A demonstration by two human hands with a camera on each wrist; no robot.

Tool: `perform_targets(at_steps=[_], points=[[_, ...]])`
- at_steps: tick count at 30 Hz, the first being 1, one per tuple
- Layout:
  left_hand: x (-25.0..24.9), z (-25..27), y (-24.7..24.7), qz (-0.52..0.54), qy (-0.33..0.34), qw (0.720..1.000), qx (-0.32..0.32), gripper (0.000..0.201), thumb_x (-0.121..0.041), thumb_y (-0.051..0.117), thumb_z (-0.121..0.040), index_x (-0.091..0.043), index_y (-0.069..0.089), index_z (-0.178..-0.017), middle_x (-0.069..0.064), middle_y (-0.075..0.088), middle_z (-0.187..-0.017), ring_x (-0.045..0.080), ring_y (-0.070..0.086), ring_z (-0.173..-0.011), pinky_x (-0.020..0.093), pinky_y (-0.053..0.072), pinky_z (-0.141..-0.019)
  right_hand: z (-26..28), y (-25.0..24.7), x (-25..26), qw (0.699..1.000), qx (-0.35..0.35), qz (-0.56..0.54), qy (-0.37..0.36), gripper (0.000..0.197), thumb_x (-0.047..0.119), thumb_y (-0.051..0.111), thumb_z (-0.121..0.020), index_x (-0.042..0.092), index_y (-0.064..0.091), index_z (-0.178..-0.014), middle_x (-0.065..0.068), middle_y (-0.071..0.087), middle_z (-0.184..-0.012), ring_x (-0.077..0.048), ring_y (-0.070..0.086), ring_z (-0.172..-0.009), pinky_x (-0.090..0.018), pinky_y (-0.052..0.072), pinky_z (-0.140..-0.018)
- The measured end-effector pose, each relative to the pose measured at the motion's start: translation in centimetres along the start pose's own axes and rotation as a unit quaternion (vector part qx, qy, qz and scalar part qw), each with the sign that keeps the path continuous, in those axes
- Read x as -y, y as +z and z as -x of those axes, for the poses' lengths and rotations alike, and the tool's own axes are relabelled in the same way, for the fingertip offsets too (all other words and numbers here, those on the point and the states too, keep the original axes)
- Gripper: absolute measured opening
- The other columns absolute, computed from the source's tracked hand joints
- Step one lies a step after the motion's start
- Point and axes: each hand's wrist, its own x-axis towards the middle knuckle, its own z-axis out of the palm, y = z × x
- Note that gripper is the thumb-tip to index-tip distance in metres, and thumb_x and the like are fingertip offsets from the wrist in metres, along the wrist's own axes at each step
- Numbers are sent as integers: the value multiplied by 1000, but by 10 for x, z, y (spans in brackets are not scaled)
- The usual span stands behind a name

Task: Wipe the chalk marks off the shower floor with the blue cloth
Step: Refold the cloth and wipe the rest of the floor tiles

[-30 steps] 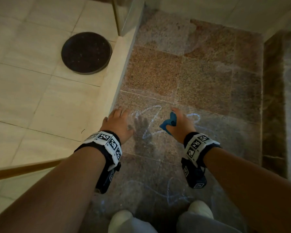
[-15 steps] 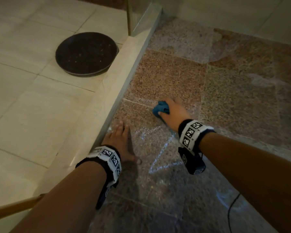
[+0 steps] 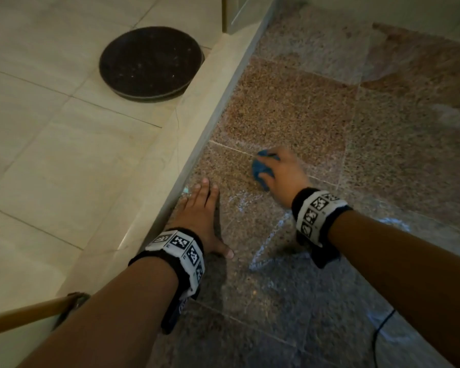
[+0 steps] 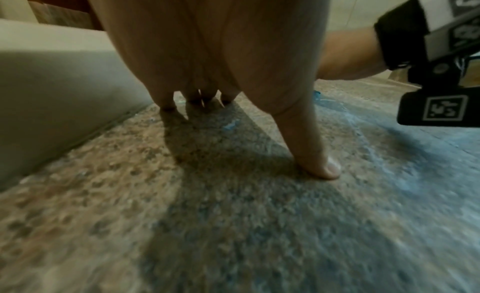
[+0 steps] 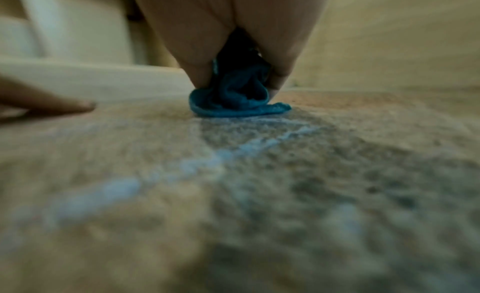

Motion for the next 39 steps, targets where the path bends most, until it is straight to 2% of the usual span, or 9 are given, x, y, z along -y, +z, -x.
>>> perform_targets(at_steps=[3, 8, 11, 17, 25, 28, 31, 36, 39], points=[[-4, 2, -4, -12, -4, 1000, 2, 150, -69, 79, -55, -18, -26, -149, 2, -36, -153, 22, -23, -146, 46, 2, -121, -3, -3, 12, 996, -6, 35, 86, 43, 23, 42, -99, 14, 38, -141, -9, 23, -147, -33, 25, -133, -38, 30, -109], [-3, 0, -2, -15, -8, 1000, 4, 150, -71, 78, -55, -16, -24, -150, 3, -35, -154, 22, -22, -146, 45, 4, -121, 18, 30, 51, 979, 76, 131, -136, 45, 25, 36, -100, 16, 31, -144, -7, 23, -148, -34, 24, -129, -40, 25, -109], [-3, 0, -3, -7, -9, 1000, 7, 150, -70, 79, -54, -17, -24, -150, 3, -35, -154, 22, -22, -146, 45, 4, -121, 4, 23, 41, 973, 73, 123, -181, 43, 26, 43, -98, 21, 41, -140, -5, 37, -141, -30, 32, -126, -42, 30, -106], [-2, 1, -2, 5, -2, 1000, 2, 150, -67, 81, -54, -19, -24, -150, 0, -36, -153, 21, -24, -145, 44, 0, -121, -26, -3, -2, 992, -7, 125, 28, 42, 32, 42, -98, 26, 40, -140, -9, 38, -143, -33, 33, -127, -42, 31, -107], [-2, 1, -3, 7, -4, 1000, -4, 151, -67, 81, -53, -20, -23, -150, 0, -34, -154, 21, -23, -146, 45, 2, -121, -22, 21, 33, 979, 83, 120, -140, 43, 21, 39, -98, 22, 38, -142, -9, 32, -145, -36, 29, -126, -43, 30, -107], [-1, 2, -3, 7, 0, 1000, 0, 149, -66, 81, -54, -20, -23, -150, 0, -35, -154, 21, -23, -145, 44, 1, -121, -48, -1, 6, 995, 0, 78, -62, 33, 16, 49, -92, 17, 57, -124, -15, 51, -129, -34, 47, -116, -39, 40, -99], [-2, 2, -4, 6, 1, 1000, 0, 149, -66, 81, -55, -19, -24, -149, 1, -36, -154, 21, -23, -145, 44, 0, -121, -54, -7, 2, 996, -57, 43, 51, 36, 17, 55, -90, 12, 50, -125, -16, 52, -128, -34, 49, -114, -39, 43, -96], [-5, 3, -5, -7, -5, 1000, -5, 148, -68, 80, -55, -17, -22, -150, 3, -33, -155, 22, -21, -146, 45, 0, -121, -18, 37, 40, 985, 12, 89, -149, 38, 16, 53, -90, 21, 51, -127, -6, 49, -132, -32, 42, -118, -42, 33, -103], [-5, 4, -6, -5, -7, 1000, -3, 148, -66, 81, -56, -17, -22, -150, 2, -32, -155, 21, -21, -146, 44, 1, -121, -30, 27, 26, 983, 8, 55, -173, 36, 7, 56, -86, 15, 60, -121, -9, 55, -126, -31, 47, -115, -36, 34, -104]])
